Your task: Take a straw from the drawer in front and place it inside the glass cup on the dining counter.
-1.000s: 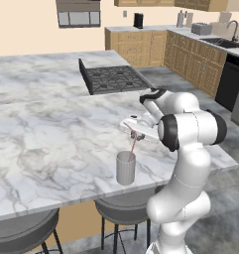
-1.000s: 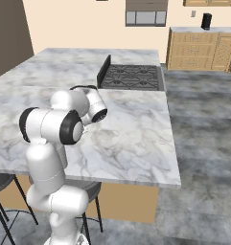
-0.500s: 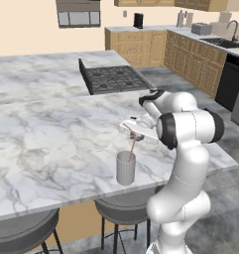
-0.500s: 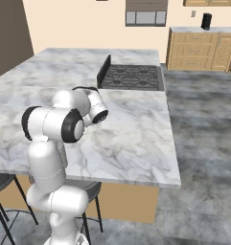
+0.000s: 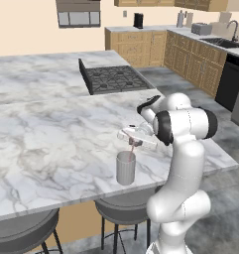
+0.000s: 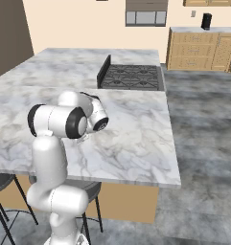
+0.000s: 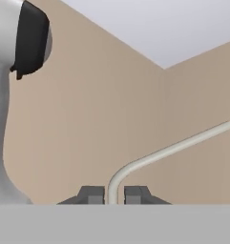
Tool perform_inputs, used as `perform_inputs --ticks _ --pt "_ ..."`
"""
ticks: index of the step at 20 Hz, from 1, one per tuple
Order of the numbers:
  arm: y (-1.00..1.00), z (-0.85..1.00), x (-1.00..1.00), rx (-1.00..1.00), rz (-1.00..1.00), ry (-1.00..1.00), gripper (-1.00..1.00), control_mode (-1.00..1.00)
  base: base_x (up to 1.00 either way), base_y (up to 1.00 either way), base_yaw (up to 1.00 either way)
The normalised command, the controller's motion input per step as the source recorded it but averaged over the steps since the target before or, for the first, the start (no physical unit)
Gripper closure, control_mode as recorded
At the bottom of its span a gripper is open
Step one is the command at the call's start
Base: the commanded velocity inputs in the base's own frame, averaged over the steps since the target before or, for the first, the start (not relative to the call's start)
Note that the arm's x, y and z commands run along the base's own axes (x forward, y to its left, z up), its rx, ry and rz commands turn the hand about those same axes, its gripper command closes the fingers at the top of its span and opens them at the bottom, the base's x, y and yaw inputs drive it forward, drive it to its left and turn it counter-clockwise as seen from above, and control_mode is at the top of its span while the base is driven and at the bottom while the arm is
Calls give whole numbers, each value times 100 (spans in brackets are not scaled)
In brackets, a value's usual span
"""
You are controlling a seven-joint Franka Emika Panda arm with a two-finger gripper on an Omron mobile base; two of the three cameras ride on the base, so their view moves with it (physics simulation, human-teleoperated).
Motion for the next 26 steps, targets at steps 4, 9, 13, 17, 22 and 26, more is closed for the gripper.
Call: perform_inputs --ticks 4,9,13,17,22,26 --pt "6 -40 0 -3 -3 11 100 -100 0 0 0" --pt "9 -18 0 -3 -3 9 -100 -100 0 0 0" --pt "0 0 0 -4 -3 1 -100 -100 0 0 0" --pt "0 2 0 -8 -4 0 -100 -100 0 0 0" --pt "0 3 3 -10 -5 -1 -100 -100 0 0 0" --pt "0 2 6 -13 -6 -7 -100 -100 0 0 0"
